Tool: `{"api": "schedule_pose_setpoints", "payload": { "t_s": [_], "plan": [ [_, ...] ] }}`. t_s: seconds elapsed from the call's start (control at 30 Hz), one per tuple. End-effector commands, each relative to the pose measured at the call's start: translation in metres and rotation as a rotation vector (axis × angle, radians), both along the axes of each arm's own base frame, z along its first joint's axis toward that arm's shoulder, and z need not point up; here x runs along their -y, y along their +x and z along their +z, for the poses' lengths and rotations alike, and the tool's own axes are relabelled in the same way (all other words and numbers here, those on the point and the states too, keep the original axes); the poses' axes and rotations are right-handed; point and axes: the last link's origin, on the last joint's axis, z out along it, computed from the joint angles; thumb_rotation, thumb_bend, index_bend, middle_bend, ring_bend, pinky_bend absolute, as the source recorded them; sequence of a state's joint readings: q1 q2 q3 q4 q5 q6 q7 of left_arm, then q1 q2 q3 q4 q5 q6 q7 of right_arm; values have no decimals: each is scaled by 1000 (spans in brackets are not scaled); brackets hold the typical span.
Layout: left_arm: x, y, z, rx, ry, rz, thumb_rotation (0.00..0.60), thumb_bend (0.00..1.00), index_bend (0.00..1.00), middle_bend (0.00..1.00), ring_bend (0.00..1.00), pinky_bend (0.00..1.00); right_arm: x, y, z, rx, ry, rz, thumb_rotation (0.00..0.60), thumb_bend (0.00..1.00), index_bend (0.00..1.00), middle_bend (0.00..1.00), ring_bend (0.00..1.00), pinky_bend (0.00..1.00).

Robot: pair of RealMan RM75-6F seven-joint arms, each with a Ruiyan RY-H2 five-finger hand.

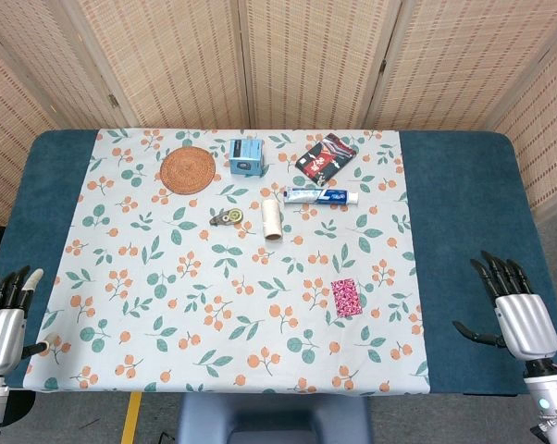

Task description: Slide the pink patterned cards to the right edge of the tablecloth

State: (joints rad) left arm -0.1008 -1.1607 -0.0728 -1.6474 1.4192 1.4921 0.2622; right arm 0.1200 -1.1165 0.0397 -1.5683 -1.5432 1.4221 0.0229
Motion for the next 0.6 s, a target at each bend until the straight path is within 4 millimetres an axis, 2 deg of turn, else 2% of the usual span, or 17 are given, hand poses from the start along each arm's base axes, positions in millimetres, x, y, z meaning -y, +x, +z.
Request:
{"api": "schedule_pose_setpoints", "payload": {
  "t_s": [0.03,0.47,0.6],
  "plan": [
    [0,0,0,2,3,-1,600,171,91,83,95,0,0,1,0,0,1,1,393,231,0,0,0,0],
    [2,0,2,9,4,-1,600,171,104,83,95,0,-2,-2,3,12,-17,-3,393,231,1,0,0,0],
    [4,1,2,14,8,-2,600,171,107,83,95,0,0,2,0,28,-18,14,394,230,51,11,0,0]
  ]
}}
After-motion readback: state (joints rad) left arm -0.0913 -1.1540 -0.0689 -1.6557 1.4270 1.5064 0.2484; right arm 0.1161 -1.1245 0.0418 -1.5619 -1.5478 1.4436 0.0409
